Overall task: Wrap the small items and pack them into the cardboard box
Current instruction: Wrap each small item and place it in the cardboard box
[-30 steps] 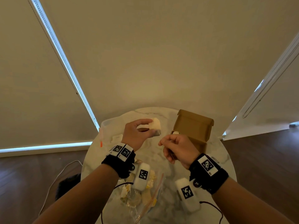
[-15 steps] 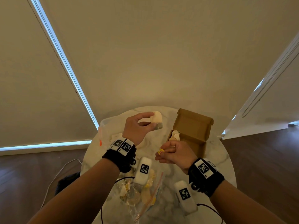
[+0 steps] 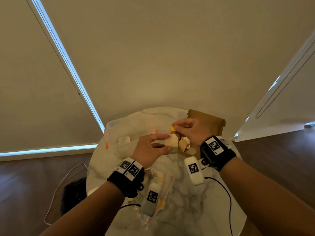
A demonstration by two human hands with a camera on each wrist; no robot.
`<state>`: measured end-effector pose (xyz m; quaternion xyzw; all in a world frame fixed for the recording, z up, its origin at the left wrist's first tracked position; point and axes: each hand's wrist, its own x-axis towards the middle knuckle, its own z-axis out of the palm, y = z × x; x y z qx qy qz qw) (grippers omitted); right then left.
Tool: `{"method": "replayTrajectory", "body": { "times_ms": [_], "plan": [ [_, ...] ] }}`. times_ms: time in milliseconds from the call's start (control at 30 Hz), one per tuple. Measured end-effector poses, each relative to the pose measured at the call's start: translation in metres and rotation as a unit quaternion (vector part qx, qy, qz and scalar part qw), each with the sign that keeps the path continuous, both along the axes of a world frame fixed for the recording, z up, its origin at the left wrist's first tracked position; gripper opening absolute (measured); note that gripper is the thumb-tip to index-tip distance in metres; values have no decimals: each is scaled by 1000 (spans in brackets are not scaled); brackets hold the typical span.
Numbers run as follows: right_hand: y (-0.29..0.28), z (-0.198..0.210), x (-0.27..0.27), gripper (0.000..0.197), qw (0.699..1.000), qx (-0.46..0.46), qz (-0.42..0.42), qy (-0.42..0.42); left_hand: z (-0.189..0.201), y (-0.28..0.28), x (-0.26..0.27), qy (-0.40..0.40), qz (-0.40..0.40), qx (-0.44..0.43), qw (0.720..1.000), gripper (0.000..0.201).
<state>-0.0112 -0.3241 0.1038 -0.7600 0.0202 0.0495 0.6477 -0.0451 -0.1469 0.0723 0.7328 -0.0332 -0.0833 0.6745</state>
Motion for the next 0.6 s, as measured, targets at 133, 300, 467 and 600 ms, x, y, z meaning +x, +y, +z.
{"method": "replayTrajectory", "body": {
  "times_ms": [133,300,467,600],
  "plan": [
    [3,6,0,9,999,-16,15,-26,-1,-3,1,-2,-1,8,1000,33],
    [1,5,-10,4,994,-74,7,-78,2,-5,2,-5,15,0,1000,33],
    [-6,3,-26,5,993,-86,32,-78,3,-5,4,-8,9,-13,1000,35],
    [-9,-1,-28,5,989,-110,43,-88,5,-6,5,-7,3,-22,1000,35]
  ]
}}
